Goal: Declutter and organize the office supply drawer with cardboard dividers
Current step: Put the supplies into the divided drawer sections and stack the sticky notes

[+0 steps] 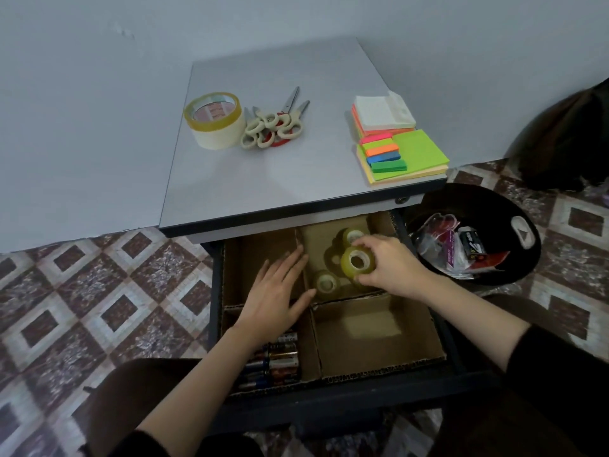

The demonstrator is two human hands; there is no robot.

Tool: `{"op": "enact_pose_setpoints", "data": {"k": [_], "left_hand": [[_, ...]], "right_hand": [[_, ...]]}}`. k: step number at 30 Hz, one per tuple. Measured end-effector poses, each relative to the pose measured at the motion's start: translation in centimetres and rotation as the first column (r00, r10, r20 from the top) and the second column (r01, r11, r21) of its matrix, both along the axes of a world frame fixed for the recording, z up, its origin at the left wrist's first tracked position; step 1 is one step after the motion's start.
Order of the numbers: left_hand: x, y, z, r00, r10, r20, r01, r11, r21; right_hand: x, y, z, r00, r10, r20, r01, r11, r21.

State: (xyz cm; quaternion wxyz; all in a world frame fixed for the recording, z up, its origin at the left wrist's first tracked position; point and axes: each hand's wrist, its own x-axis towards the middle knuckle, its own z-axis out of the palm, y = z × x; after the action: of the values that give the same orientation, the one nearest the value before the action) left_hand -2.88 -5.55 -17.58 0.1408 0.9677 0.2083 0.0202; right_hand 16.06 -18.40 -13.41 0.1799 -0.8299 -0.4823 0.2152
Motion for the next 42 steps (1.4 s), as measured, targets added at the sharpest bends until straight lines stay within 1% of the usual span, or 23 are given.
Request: {"op": "enact_pose_setpoints", "data": {"k": [4,6,8,11,20,24,27,30,33,35,39,42], "left_hand": [[-0.4,0.1,-0.1,1.0,0.012,-0.002,-0.012,1.0,-0.024],[-0.4,0.0,0.2,1.0,0.007,0.006,-0.007,0.997,-0.073],[-0.4,-0.1,0.5,1.0,0.01,0.012,-0.009,0.991,-0.131],[-0.4,-0.1,0.6,1.0,0.0,0.031,0.005,0.987,-0.163],[-0.4,-0.3,0.9,0.998,0.0,0.057,0.01,0.985,-0.172],[-0.4,-0.3,0.9,0.999,0.005,0.046,0.003,0.985,-0.173],[-0.3,-0.3,0.9,0.999,0.004,0.043,0.003,0.986,-0.167],[-0.4,-0.3,0.8,0.999,0.007,0.048,0.002,0.985,-0.172],[-0.4,-0.2,0.7,0.998,-0.007,0.062,0.018,0.985,-0.171],[-0.3,-0.1,0.6,0.998,-0.014,0.062,0.025,0.985,-0.17],[-0.4,-0.2,0.5,0.996,-0.014,0.087,0.029,0.984,-0.175],[-0.4,-0.1,0.3,0.996,-0.018,0.089,0.034,0.985,-0.171]], "right_hand": [[-1.3,1.9,-1.2,0.997,0.081,-0.009,-0.081,0.992,-0.094],[-1.8,2.7,-1.9,0.992,0.125,-0.011,-0.125,0.983,-0.136],[-2.2,3.4,-2.2,0.99,0.141,-0.019,-0.142,0.976,-0.166],[-2.3,4.2,-2.5,0.988,0.154,0.003,-0.151,0.972,-0.18],[-2.4,4.9,-3.1,0.982,0.19,0.013,-0.18,0.945,-0.274],[-2.6,5.2,-3.0,0.967,0.255,-0.008,-0.247,0.929,-0.275],[-3.0,5.4,-2.9,0.944,0.328,0.038,-0.303,0.907,-0.294],[-3.2,5.7,-3.2,0.932,0.347,0.103,-0.301,0.902,-0.309],[-3.2,6.0,-3.7,0.949,0.304,0.089,-0.267,0.919,-0.292],[-2.9,6.4,-3.7,0.971,0.225,0.082,-0.198,0.946,-0.258],[-2.1,7.6,-3.8,0.991,0.061,0.116,-0.038,0.98,-0.195],[-1.9,8.5,-4.1,0.996,-0.035,0.079,0.046,0.989,-0.141]]}}
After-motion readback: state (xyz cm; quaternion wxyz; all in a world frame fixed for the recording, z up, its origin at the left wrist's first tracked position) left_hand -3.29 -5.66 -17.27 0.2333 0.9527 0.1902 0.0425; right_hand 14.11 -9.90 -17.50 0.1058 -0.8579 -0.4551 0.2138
